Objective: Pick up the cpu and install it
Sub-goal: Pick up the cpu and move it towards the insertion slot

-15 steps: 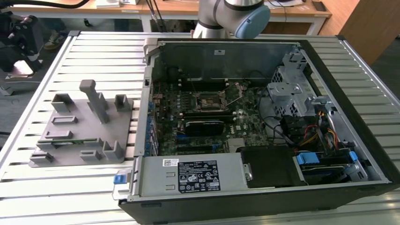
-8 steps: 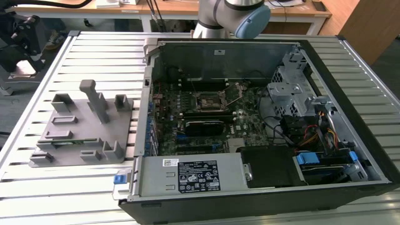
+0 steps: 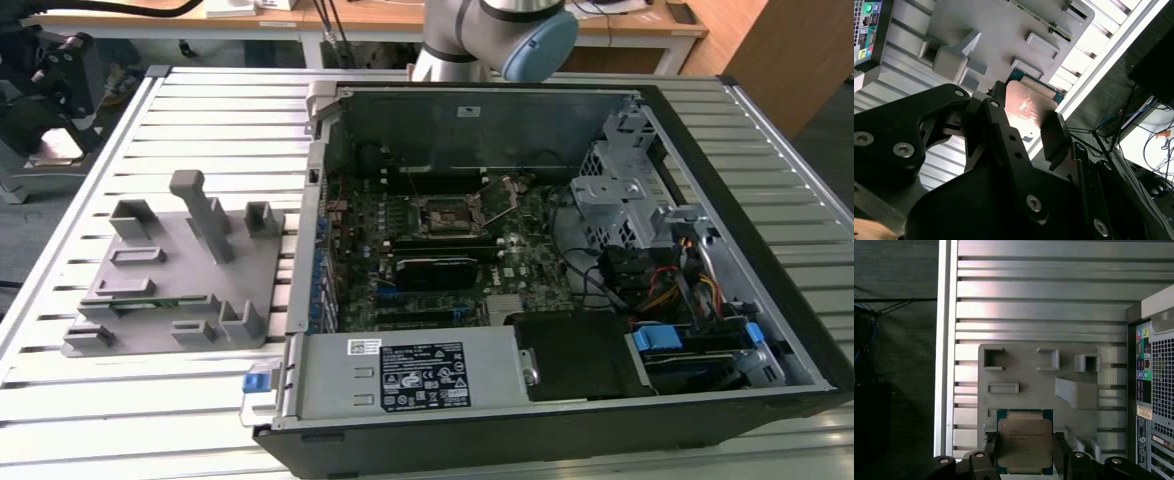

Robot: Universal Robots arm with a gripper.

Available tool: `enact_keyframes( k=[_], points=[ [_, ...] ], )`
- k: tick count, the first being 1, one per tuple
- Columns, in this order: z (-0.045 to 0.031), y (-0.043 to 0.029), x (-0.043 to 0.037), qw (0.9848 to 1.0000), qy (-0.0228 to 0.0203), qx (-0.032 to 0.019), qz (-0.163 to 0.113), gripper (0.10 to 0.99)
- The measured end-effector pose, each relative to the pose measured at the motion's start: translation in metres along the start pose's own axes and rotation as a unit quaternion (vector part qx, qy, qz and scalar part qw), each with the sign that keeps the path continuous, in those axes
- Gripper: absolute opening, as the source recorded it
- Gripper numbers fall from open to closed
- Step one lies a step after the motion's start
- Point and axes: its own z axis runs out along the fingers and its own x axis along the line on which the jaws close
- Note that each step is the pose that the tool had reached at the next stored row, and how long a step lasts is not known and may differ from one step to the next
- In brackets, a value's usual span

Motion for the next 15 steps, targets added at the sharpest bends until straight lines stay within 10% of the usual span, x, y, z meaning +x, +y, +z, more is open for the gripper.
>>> enact_keyframes(
  k=[15],
  points=[
    [-0.0002,0.0,-0.0105,1.0,0.0,0.0,0.0,0.525]
  ],
)
